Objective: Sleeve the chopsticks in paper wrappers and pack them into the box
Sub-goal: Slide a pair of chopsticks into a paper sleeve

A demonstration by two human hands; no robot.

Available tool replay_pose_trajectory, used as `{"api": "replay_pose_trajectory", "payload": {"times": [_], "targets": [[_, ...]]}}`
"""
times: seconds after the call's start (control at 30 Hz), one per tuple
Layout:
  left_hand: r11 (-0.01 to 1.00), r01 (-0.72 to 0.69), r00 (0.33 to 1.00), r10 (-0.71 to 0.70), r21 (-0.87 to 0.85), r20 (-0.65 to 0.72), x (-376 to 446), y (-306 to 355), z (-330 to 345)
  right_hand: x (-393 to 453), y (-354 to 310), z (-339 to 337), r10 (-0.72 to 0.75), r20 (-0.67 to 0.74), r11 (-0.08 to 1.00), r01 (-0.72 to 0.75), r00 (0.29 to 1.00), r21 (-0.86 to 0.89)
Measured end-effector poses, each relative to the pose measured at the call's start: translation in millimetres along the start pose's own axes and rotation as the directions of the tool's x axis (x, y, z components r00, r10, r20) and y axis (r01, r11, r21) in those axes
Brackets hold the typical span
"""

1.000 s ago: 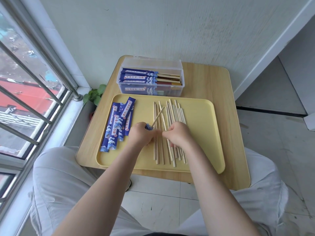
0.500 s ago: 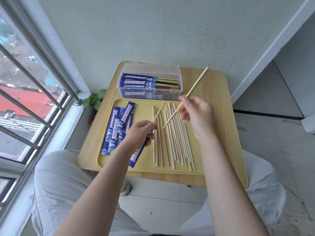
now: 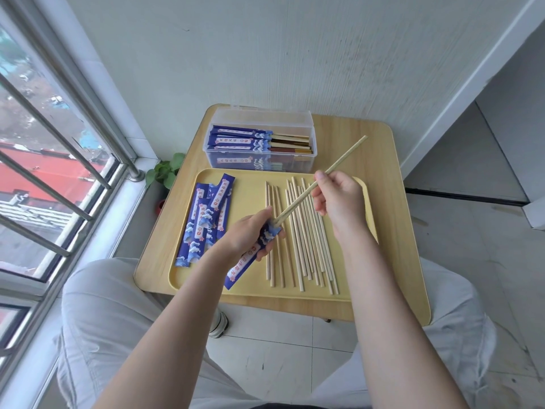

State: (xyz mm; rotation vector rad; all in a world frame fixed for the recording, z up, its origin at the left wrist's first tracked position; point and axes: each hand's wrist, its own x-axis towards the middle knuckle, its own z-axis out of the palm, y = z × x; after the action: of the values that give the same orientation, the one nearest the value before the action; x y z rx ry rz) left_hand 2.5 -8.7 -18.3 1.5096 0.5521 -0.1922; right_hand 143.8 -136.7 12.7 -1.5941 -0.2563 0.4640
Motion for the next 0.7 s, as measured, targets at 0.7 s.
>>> {"api": "replay_pose_trajectory", "payload": {"times": [0.7], "targets": [[0.998,-0.033,0.998,0.035,0.045,-0.057,6,6,6,4,12,14,0.011,0.073,0.995,-0.003,0.997,-0.102]]}}
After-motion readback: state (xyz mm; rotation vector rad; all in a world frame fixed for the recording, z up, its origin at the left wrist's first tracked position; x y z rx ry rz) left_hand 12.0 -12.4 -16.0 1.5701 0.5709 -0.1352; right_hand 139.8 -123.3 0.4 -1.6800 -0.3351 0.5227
